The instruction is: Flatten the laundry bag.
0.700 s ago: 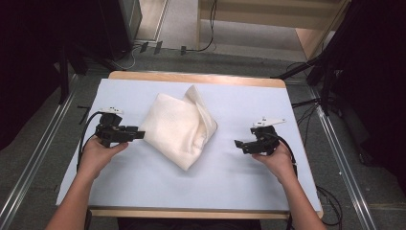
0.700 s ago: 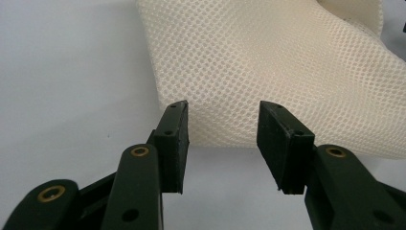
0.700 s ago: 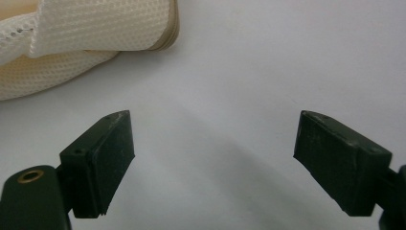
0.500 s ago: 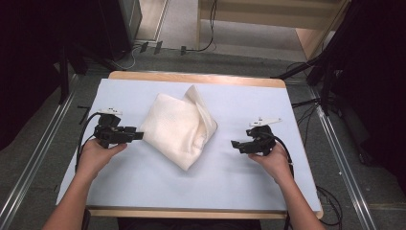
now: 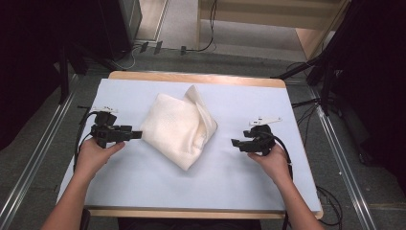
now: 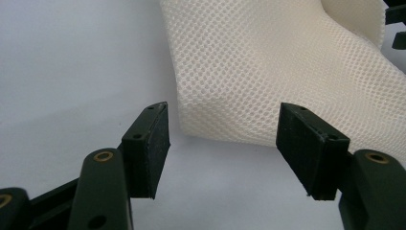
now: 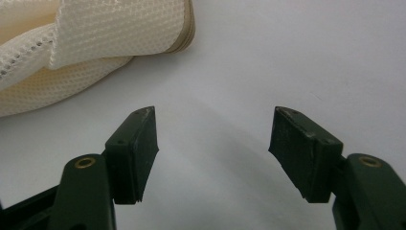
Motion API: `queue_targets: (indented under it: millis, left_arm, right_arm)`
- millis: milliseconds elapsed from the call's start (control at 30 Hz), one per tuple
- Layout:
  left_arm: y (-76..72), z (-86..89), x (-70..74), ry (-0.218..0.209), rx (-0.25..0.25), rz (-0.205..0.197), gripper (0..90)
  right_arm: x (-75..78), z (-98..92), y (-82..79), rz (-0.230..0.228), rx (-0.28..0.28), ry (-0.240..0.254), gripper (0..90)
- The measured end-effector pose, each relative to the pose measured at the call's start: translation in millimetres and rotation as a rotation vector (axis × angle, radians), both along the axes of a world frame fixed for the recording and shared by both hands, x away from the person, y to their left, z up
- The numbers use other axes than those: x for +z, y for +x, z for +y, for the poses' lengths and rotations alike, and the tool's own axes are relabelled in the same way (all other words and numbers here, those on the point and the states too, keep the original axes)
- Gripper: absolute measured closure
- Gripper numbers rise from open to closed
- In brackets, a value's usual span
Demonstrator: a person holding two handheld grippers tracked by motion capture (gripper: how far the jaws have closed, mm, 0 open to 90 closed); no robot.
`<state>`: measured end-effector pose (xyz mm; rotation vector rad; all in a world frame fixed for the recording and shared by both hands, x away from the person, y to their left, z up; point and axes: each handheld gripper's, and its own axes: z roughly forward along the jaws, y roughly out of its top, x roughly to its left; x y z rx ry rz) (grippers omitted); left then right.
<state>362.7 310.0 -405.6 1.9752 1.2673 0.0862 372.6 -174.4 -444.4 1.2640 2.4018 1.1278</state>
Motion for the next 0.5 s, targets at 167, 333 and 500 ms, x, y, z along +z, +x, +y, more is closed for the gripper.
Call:
queue_targets:
  millis: [167, 333, 500]
  left_arm:
    - [-0.2, -0.3, 0.5, -0.003, -0.002, -0.003, 33.6]
    - [-2.4, -1.4, -0.5, 0.013, -0.014, 0.001, 33.5]
    - [-6.9, -0.5, -0.1, 0.024, -0.015, -0.001, 33.4]
  right_arm:
    - [0.4, 1.8, 0.1, -0.002, 0.011, -0.007, 38.4]
    - [-0.5, 2.7, 1.5, 0.004, 0.018, -0.026, 38.4]
    - [0.0, 7.4, 3.6, 0.004, 0.034, -0.034, 39.7]
